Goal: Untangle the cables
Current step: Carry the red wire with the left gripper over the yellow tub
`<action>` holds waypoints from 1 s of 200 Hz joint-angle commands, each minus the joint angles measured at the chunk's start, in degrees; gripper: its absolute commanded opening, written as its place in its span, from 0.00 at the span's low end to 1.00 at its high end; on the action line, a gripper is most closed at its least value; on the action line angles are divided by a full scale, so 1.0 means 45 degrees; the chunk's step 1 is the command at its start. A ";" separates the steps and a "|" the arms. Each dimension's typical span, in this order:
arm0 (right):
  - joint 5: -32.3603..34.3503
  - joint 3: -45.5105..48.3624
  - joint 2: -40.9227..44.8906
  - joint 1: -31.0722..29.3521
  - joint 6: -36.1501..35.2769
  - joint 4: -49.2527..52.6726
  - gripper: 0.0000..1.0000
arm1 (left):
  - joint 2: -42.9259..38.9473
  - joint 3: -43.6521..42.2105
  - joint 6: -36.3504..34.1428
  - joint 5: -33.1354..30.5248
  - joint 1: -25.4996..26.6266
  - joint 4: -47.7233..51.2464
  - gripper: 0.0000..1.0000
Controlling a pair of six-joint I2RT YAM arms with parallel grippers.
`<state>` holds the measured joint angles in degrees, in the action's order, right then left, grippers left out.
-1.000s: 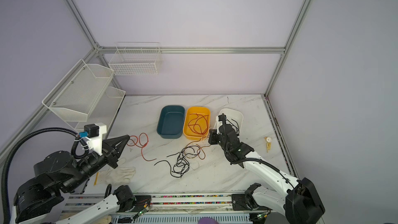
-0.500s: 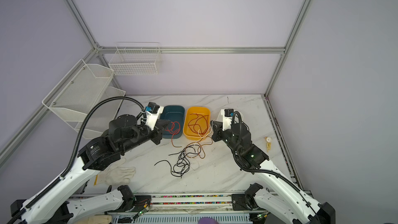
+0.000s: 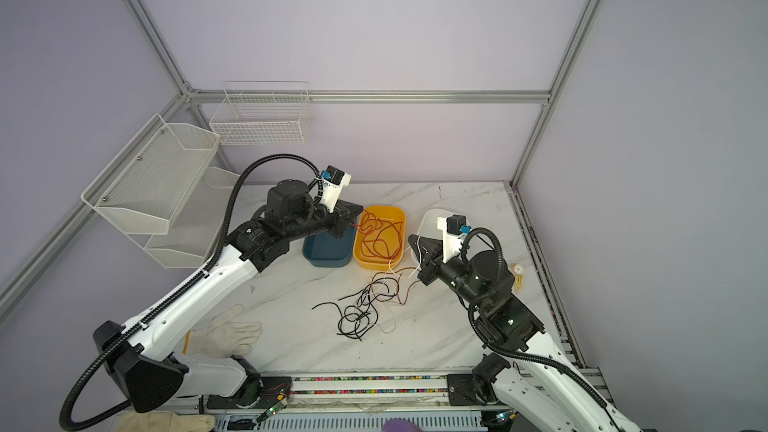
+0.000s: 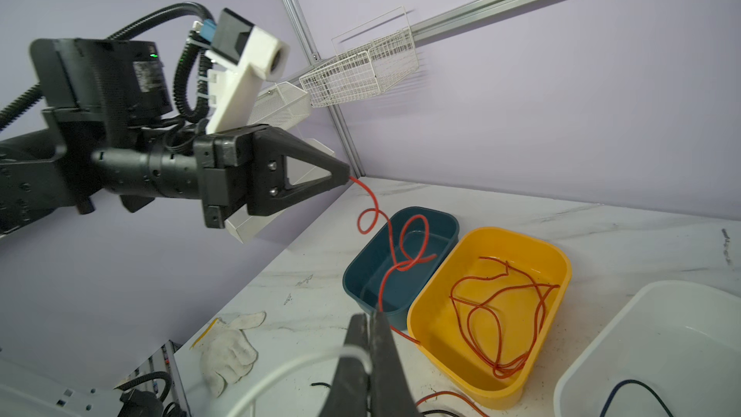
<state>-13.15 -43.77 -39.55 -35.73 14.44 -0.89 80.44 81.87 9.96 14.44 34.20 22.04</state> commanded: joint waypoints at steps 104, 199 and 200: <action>-0.0846 -0.0664 0.0913 0.0024 -0.0366 0.0615 0.00 | 0.4435 0.2266 0.0307 0.1885 -0.0802 -0.1900 0.00; -0.0887 -0.0591 0.0937 0.0029 -0.0357 0.0570 0.00 | 0.6075 0.1979 0.0188 0.2131 -0.0818 -0.1930 0.00; -0.0887 -0.0589 0.0937 0.0029 -0.0357 0.0579 0.00 | 0.6101 0.1981 0.0189 0.2137 -0.0810 -0.1930 0.00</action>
<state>-16.40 -45.25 -35.90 -35.73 13.61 2.31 107.44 86.70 10.92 22.33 30.85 15.44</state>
